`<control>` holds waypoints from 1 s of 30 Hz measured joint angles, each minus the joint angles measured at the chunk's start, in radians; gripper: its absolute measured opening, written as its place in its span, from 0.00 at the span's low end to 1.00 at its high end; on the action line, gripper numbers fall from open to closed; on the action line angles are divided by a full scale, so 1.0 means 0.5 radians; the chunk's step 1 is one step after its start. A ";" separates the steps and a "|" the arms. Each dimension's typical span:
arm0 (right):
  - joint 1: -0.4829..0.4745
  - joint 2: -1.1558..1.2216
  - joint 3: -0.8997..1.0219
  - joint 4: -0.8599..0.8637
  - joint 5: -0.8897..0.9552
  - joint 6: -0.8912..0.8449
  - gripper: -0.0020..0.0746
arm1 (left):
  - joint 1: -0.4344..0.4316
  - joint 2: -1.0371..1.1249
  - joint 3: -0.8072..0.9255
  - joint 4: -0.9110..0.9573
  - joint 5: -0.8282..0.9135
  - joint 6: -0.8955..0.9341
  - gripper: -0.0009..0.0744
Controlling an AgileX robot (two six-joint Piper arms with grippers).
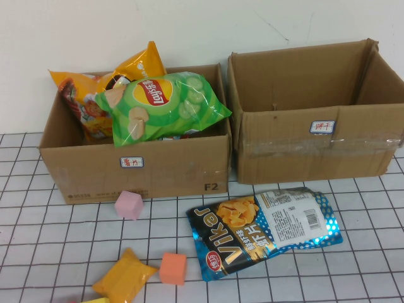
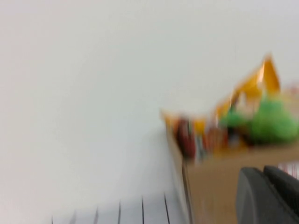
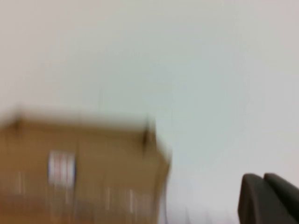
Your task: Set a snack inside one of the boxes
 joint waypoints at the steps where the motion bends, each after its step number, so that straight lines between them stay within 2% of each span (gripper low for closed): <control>1: 0.000 0.000 0.000 0.000 -0.131 0.000 0.03 | 0.000 0.000 0.000 0.002 -0.076 0.000 0.01; 5: 0.000 0.000 0.000 -0.012 -0.538 0.000 0.03 | 0.000 0.000 0.000 0.013 -0.326 0.000 0.01; 7: 0.000 -0.004 0.000 -0.017 -0.610 0.000 0.03 | 0.000 0.000 0.000 0.017 -0.372 0.000 0.01; 15: 0.000 -0.011 0.000 0.031 -0.520 0.000 0.03 | 0.000 0.000 0.000 0.017 -0.479 -0.026 0.01; 19: 0.000 -0.012 -0.132 0.023 -0.219 0.000 0.03 | 0.000 0.000 0.000 -0.050 -0.466 -0.145 0.01; 21: 0.000 -0.012 -0.271 0.016 0.043 -0.004 0.03 | 0.000 0.000 -0.069 -0.074 -0.287 -0.197 0.01; 26: 0.000 0.073 -0.674 0.011 0.695 -0.094 0.03 | 0.000 0.043 -0.511 -0.092 0.609 -0.236 0.01; 30: 0.000 0.322 -0.913 0.049 1.148 -0.311 0.03 | 0.000 0.277 -0.788 -0.145 1.210 -0.240 0.01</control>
